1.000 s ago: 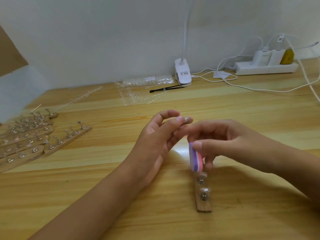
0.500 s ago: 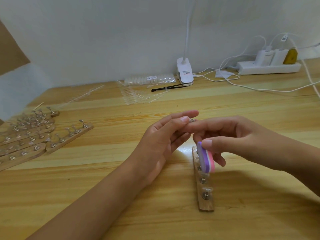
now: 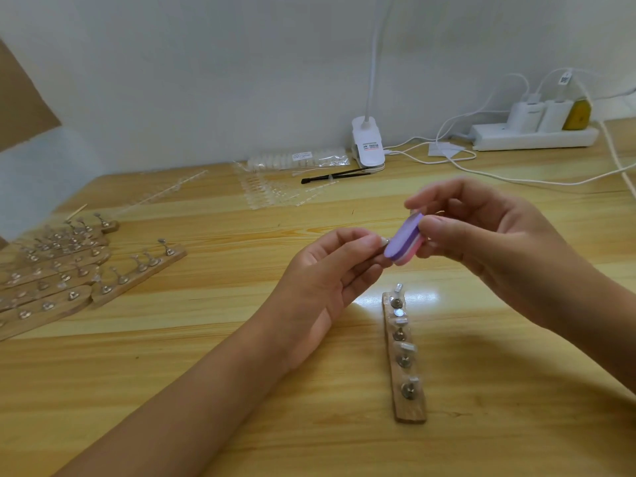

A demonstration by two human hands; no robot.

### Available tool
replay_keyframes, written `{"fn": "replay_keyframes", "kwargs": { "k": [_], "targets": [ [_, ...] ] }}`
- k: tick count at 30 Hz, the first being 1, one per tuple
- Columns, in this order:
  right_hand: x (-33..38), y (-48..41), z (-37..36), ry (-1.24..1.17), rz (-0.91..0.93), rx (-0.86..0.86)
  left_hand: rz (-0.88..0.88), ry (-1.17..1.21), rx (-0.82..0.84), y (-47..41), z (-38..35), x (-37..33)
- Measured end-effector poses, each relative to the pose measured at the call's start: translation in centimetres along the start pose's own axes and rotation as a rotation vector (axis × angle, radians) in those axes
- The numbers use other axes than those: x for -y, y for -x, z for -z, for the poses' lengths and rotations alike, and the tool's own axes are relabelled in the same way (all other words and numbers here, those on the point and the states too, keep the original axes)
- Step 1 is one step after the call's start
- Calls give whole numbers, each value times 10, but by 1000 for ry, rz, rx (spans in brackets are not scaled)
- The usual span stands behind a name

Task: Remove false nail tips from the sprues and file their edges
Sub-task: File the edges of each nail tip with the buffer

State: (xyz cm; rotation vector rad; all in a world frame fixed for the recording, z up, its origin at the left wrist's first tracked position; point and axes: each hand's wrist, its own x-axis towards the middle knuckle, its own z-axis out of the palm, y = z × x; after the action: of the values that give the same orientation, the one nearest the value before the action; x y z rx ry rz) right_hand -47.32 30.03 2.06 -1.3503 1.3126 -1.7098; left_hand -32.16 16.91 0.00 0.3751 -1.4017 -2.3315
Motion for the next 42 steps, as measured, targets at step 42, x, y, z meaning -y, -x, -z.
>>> {"fn": "replay_keyframes", "kwargs": {
  "k": [42],
  "targets": [
    [-2,5,-22,46,27,-107,-56,5,4,1,2,2]
  ]
}}
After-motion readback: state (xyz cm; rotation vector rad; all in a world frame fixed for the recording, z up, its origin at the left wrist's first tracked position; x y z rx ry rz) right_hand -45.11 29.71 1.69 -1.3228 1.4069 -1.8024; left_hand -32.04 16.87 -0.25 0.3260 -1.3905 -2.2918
